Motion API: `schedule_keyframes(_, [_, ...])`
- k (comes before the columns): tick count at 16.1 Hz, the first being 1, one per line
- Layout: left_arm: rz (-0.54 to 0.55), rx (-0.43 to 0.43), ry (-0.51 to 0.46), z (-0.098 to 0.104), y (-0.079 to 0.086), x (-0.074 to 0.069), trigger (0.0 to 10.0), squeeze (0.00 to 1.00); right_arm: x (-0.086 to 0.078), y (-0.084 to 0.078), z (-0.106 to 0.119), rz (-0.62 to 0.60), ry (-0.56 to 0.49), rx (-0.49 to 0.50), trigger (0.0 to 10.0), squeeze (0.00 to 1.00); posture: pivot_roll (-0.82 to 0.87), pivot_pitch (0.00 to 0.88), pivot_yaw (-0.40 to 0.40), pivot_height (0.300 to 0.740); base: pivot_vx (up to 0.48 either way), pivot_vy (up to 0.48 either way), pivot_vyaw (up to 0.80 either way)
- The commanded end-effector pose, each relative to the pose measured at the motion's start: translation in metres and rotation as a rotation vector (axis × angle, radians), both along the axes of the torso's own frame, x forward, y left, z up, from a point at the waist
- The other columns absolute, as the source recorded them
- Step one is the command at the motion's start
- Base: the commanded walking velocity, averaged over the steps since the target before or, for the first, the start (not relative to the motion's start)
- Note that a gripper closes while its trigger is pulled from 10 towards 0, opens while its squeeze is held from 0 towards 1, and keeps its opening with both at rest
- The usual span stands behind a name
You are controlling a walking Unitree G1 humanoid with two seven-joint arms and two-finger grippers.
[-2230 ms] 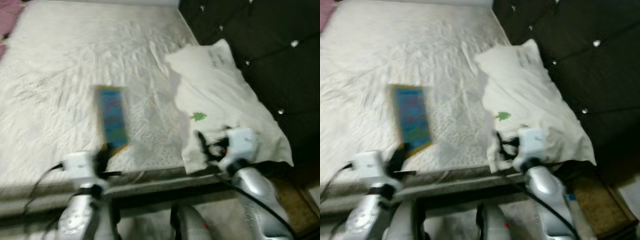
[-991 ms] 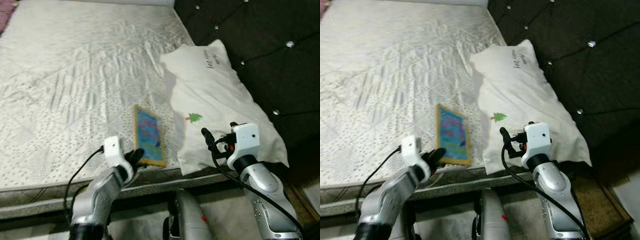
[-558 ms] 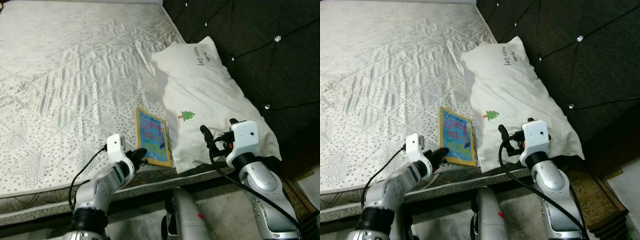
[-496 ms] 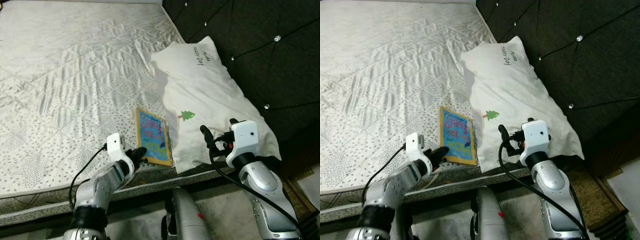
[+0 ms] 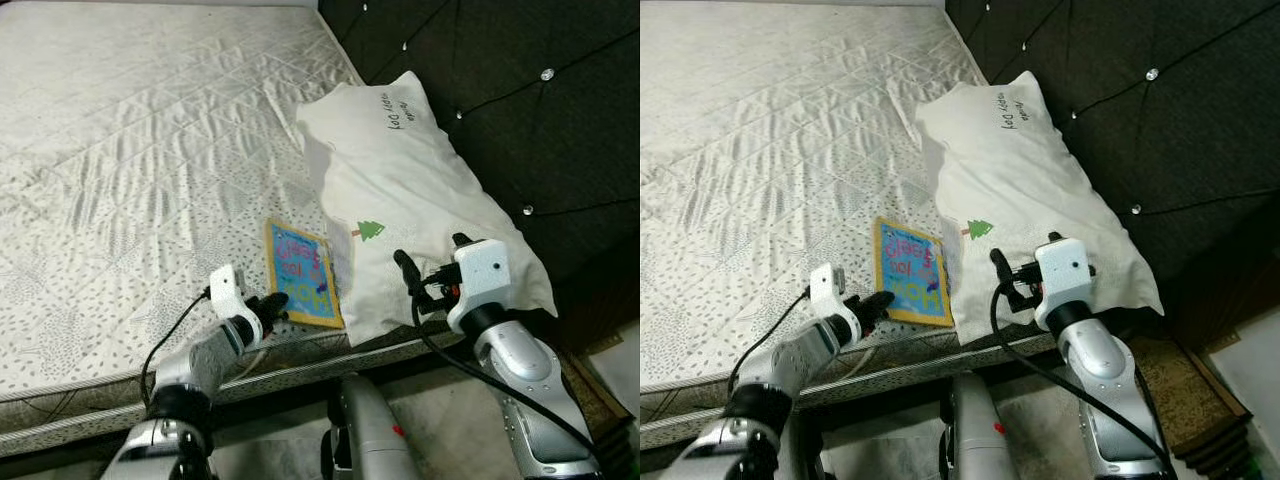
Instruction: Clean up the room
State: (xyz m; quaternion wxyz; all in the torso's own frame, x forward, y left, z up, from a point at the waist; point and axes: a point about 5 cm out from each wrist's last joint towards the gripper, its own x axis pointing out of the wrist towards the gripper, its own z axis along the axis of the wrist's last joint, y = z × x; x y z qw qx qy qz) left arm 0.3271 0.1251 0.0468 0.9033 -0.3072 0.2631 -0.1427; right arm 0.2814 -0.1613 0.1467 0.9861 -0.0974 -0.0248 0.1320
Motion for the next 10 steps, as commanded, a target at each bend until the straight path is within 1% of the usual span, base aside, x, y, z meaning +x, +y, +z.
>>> schedule_keyframes(1, [0.010,0.011,-0.016,0.001,0.001,0.002,10.0,0.00,0.001,-0.002,0.002,0.008,-0.011,-0.023,10.0,0.00,-0.27,0.159,-0.139,0.600,0.000,0.000,0.00])
schedule_keyframes(2, [0.041,0.004,-0.034,0.005,0.007,0.008,10.0,0.00,0.001,-0.004,0.003,0.007,-0.014,-0.030,10.0,0.00,-0.28,0.157,-0.142,0.600,0.000,0.000,0.00])
schedule_keyframes(4, [0.053,0.004,-0.040,0.006,0.011,0.011,10.0,0.00,0.000,-0.006,0.003,0.006,-0.014,-0.036,10.0,0.00,-0.28,0.157,-0.143,0.600,0.000,0.000,0.00])
schedule_keyframes(6, [0.046,0.014,-0.028,0.003,0.013,0.011,10.0,0.00,-0.001,-0.005,0.002,0.010,-0.013,-0.039,10.0,0.00,-0.28,0.159,-0.146,0.600,0.000,0.000,0.00])
schedule_keyframes(7, [0.047,0.011,-0.021,0.001,0.014,0.011,10.0,0.00,-0.002,-0.004,0.002,0.013,-0.013,-0.041,10.0,0.00,-0.28,0.160,-0.148,0.600,0.000,0.000,0.00])
schedule_keyframes(9, [0.027,-0.024,0.011,-0.003,0.010,0.009,10.0,0.00,-0.002,-0.003,0.002,0.021,-0.015,-0.048,10.0,0.00,-0.29,0.162,-0.149,0.600,0.000,0.000,0.00])
schedule_keyframes(10, [0.020,-0.025,0.017,-0.004,0.009,0.008,10.0,0.00,-0.002,-0.003,0.002,0.022,-0.016,-0.049,10.0,0.00,-0.29,0.162,-0.149,0.600,0.000,0.000,0.00])
